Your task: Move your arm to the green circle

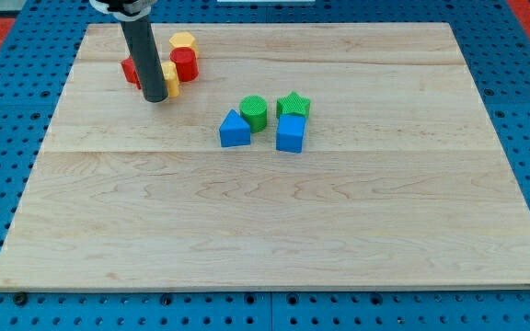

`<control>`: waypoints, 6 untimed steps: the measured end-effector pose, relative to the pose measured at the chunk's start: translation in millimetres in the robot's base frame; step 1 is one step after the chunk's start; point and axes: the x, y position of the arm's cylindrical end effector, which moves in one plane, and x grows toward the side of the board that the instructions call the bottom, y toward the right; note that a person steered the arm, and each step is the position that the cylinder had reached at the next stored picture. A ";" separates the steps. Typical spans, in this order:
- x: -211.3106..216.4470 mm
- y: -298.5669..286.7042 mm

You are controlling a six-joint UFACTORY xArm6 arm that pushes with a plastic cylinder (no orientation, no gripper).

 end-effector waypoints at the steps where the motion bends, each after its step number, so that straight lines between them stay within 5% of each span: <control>1: 0.0 11.1; 6: -6.0 143.4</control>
